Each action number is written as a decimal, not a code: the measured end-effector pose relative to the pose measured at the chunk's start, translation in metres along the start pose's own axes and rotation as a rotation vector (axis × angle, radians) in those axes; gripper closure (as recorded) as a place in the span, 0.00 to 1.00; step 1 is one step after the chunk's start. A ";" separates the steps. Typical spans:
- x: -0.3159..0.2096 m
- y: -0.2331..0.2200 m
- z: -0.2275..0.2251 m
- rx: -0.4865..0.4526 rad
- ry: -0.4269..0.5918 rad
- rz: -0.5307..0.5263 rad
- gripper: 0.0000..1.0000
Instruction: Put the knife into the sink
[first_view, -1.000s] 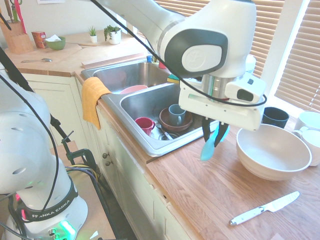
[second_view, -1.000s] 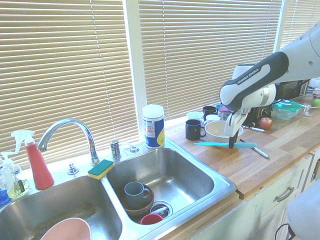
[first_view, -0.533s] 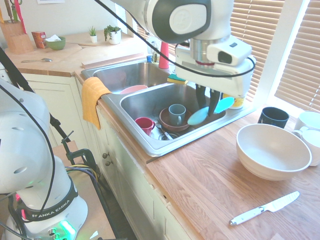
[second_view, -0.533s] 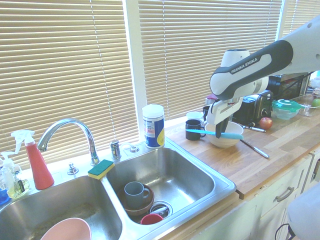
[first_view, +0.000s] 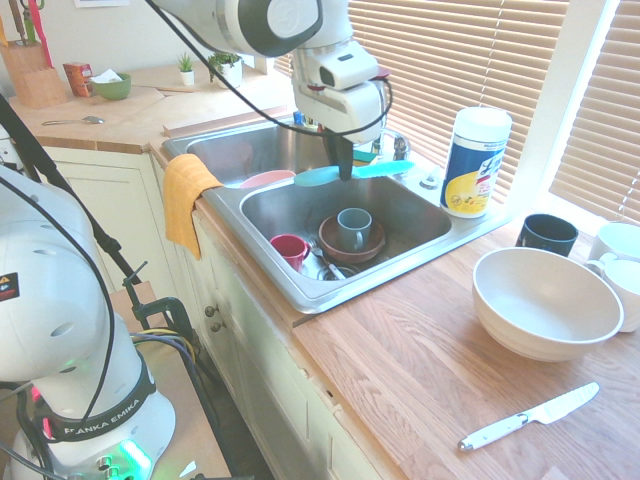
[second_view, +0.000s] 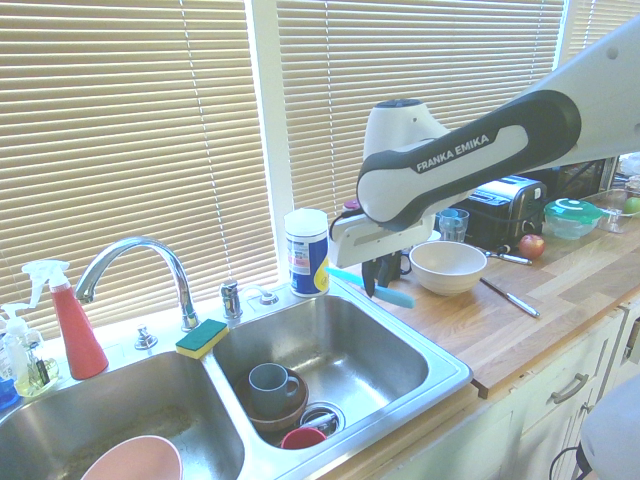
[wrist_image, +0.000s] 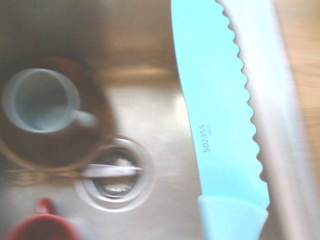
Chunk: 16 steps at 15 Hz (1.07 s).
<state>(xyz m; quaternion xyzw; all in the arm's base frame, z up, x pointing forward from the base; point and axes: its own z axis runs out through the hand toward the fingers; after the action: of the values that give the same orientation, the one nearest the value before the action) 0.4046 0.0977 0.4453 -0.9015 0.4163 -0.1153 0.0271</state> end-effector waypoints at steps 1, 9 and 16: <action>-0.017 -0.005 0.011 0.003 0.000 0.007 1.00; -0.038 -0.007 0.142 -0.007 -0.026 0.015 1.00; -0.013 0.004 0.243 -0.025 -0.060 -0.008 1.00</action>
<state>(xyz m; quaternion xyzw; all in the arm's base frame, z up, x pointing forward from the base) 0.4497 0.0935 0.2058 -0.9066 0.4129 -0.0829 0.0277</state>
